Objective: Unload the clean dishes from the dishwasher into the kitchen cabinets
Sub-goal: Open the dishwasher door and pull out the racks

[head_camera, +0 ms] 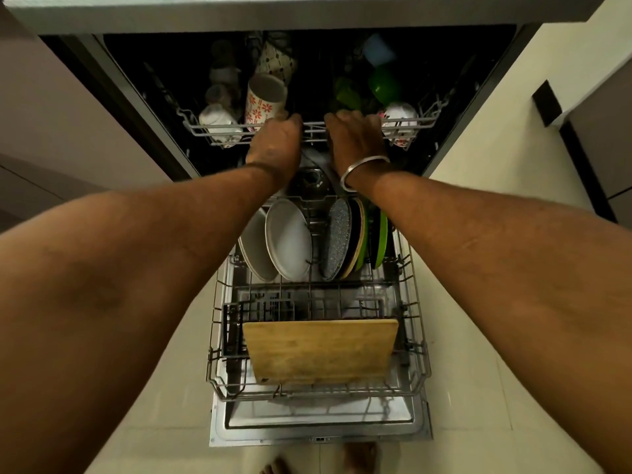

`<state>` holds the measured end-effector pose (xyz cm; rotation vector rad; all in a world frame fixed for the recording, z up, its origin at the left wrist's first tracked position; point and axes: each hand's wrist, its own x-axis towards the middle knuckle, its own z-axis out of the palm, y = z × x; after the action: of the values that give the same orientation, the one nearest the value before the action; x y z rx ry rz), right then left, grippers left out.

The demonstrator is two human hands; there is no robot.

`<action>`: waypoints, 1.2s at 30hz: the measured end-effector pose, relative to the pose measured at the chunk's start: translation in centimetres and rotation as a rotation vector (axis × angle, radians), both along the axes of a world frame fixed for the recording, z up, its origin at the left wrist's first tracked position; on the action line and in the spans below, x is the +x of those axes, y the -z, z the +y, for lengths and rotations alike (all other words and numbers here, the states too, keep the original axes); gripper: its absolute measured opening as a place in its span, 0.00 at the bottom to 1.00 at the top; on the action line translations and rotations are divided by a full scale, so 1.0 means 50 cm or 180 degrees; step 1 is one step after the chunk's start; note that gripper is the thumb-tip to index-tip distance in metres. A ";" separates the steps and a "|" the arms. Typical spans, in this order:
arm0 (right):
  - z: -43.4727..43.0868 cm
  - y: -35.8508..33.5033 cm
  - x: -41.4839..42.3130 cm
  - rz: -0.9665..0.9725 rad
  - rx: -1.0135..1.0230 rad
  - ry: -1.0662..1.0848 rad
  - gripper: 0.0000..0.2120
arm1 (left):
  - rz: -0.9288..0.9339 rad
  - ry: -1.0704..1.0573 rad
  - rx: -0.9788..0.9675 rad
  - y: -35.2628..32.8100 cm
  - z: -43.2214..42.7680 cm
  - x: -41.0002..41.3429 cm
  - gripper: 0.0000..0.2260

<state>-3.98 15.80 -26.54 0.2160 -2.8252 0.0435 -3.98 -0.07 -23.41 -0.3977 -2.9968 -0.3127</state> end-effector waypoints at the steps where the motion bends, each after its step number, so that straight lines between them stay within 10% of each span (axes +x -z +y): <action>1: 0.001 -0.003 -0.003 -0.0035 0.0023 0.0009 0.16 | 0.0005 -0.0017 0.0016 -0.003 0.002 -0.002 0.12; 36: -0.013 -0.028 0.429 -0.0229 -0.0139 0.0012 0.03 | -0.0002 0.0050 -0.0139 -0.012 -0.017 0.436 0.12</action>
<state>17.49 15.15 -25.16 0.2032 -2.8929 0.1145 17.81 -0.94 -22.79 -0.4254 -3.0070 -0.2490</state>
